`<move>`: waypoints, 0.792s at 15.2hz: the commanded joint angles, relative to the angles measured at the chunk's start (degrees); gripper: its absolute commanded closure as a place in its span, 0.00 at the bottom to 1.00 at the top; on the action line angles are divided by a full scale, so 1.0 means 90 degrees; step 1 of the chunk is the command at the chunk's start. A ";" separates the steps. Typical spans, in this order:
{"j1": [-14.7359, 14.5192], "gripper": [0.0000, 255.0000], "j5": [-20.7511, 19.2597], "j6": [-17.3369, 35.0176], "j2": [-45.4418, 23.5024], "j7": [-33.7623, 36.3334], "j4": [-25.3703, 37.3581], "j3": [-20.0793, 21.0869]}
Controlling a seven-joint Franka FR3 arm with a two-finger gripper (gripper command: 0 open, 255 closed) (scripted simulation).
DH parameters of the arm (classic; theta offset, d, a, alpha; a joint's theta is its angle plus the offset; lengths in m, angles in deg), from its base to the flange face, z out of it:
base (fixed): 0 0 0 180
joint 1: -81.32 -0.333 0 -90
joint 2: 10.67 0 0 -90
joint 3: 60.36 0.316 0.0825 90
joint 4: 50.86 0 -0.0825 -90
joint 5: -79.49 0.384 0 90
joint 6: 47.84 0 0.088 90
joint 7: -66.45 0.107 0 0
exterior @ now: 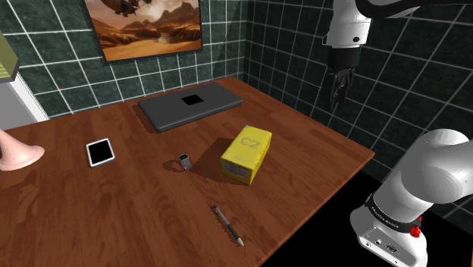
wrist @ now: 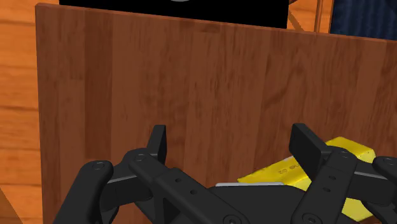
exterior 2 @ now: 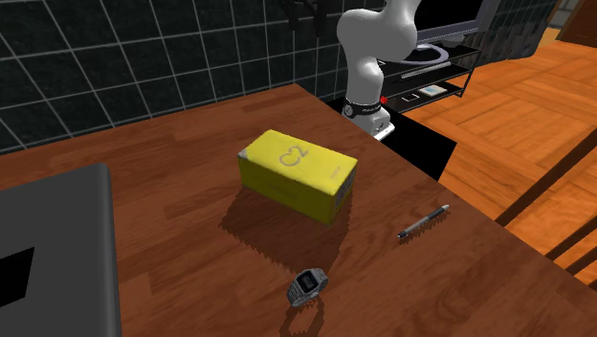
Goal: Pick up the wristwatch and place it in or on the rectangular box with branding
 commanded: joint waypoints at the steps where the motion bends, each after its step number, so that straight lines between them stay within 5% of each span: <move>1: 0.0000 0.00 0.0000 0.0000 0.0000 0.0000 0.0000 0.0000; 12: -0.0381 0.00 0.0907 0.1882 -0.1690 0.1075 0.0213 0.1063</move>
